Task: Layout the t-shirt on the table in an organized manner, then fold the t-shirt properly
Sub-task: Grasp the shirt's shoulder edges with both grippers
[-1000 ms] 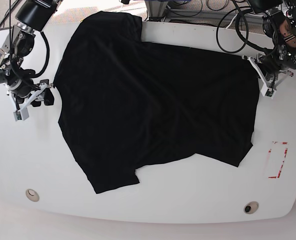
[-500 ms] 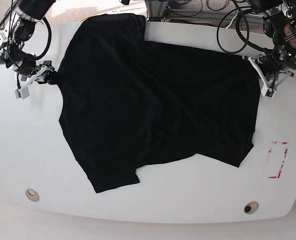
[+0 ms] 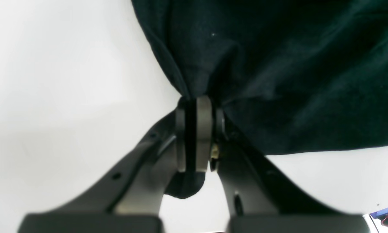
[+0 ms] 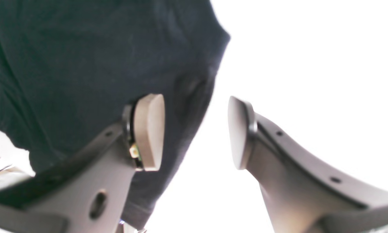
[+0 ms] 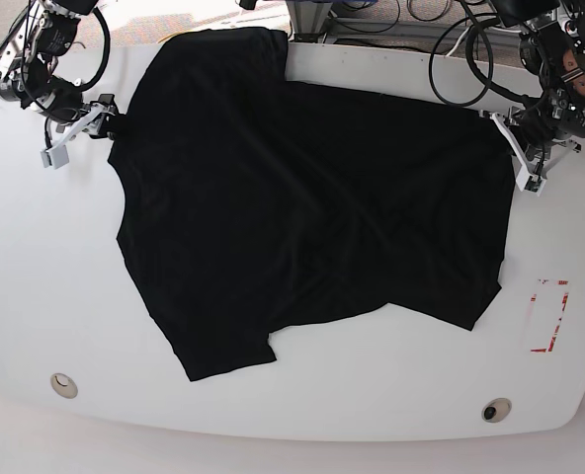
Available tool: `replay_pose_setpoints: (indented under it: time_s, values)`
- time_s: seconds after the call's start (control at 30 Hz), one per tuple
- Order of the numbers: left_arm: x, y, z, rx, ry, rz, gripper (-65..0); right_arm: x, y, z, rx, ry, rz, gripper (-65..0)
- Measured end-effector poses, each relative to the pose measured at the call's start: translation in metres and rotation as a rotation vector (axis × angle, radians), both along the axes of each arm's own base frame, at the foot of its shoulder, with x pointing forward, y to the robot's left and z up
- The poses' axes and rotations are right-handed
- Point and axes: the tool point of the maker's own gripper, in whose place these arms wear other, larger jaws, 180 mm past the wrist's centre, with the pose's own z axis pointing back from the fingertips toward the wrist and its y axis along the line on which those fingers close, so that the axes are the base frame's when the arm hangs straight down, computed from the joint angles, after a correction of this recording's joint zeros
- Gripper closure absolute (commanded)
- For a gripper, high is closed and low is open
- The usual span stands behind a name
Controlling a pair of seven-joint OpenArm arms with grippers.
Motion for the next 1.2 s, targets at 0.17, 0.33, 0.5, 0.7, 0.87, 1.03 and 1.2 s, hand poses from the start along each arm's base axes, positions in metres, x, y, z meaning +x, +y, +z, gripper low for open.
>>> replay_pose_setpoints:
  time_s: [0.17, 0.33, 0.5, 0.7, 0.87, 1.03, 1.2]
  values:
    - [0.000, 0.001, 0.000, 0.002, 0.001, 0.000, 0.0, -0.004, 0.009, -0.004, 0.015, 0.013, 0.016, -30.8]
    - [0.000, 0.000, 0.000, 0.000, -0.001, 0.000, 0.0, -0.001, 0.032, -0.007, 0.068, -0.008, 0.048, -30.6]
    - [0.000, 0.001, 0.000, 0.001, 0.000, 0.002, 0.0, -0.001, 0.047, -0.009, 0.103, -0.019, 0.054, -29.8]
    - [0.000, 0.001, 0.000, 0.001, 0.000, 0.002, 0.0, -0.003, 0.051, -0.010, 0.117, -0.022, 0.050, -17.6]
    - [0.002, 0.006, 0.007, 0.026, -0.013, -0.008, 0.0, -0.008, 0.050, -0.014, 0.102, 0.011, 0.062, 0.0]
    - [0.012, 0.009, 0.026, 0.066, -0.066, -0.026, 0.0, -0.009, 0.047, -0.013, 0.093, 0.016, 0.062, 0.0]
    - [0.022, 0.005, 0.047, 0.092, -0.131, -0.049, 0.0, -0.002, 0.041, 0.004, 0.015, -0.015, 0.101, 0.0]
